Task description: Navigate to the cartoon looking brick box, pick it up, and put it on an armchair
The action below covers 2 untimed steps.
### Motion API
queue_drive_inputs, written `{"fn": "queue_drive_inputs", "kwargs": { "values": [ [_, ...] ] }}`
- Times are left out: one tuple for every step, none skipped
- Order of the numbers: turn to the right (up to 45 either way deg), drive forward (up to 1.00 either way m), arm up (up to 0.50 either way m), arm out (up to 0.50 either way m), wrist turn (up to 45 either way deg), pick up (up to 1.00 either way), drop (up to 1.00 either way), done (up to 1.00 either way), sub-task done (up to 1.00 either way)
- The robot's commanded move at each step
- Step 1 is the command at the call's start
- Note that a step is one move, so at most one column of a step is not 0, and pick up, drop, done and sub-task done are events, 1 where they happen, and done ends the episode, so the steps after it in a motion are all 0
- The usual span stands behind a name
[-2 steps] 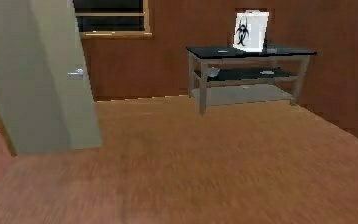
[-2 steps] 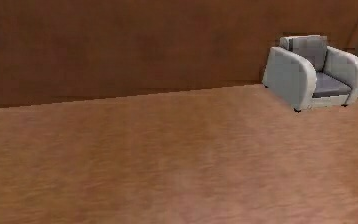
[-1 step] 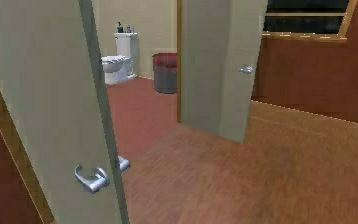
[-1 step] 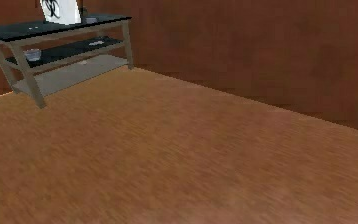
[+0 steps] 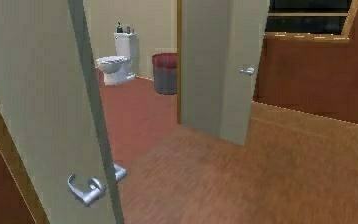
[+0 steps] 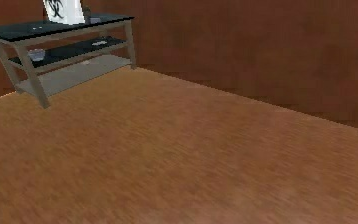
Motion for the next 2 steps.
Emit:
{"fn": "queue_drive_inputs", "kwargs": {
  "values": [
    [33.0,0.00,0.00,0.00,0.0,0.00,0.00,0.00,0.00],
    [0.0,0.65,0.00,0.00,0.0,0.00,0.00,0.00,0.00]
  ]
}}
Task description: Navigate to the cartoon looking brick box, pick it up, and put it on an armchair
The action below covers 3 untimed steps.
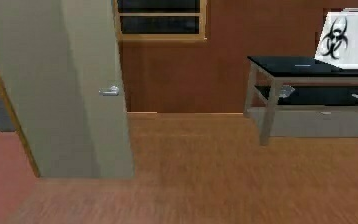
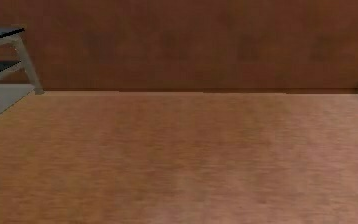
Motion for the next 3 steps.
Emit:
{"fn": "queue_drive_inputs", "kwargs": {
  "values": [
    [-45.0,0.00,0.00,0.00,0.0,0.00,0.00,0.00,0.00],
    [-21.0,0.00,0.00,0.00,0.0,0.00,0.00,0.00,0.00],
    [0.0,0.80,0.00,0.00,0.0,0.00,0.00,0.00,0.00]
  ]
}}
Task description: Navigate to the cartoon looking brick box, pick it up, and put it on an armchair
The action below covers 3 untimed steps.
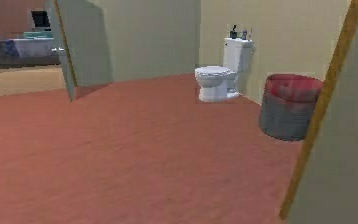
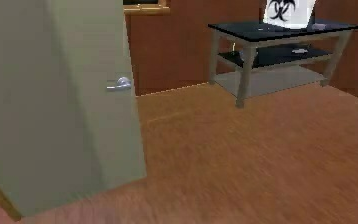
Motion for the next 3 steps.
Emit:
{"fn": "queue_drive_inputs", "kwargs": {
  "values": [
    [-42.0,0.00,0.00,0.00,0.0,0.00,0.00,0.00,0.00],
    [0.0,0.05,0.00,0.00,0.0,0.00,0.00,0.00,0.00],
    [0.0,1.00,0.00,0.00,0.0,0.00,0.00,0.00,0.00]
  ]
}}
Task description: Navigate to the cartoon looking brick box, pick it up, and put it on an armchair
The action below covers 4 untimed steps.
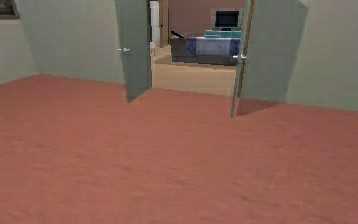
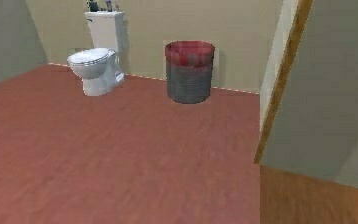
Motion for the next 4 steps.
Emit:
{"fn": "queue_drive_inputs", "kwargs": {
  "values": [
    [3.0,0.00,0.00,0.00,0.0,0.00,0.00,0.00,0.00],
    [0.0,1.00,0.00,0.00,0.0,0.00,0.00,0.00,0.00],
    [0.0,1.00,0.00,0.00,0.0,0.00,0.00,0.00,0.00],
    [0.0,0.85,0.00,0.00,0.0,0.00,0.00,0.00,0.00]
  ]
}}
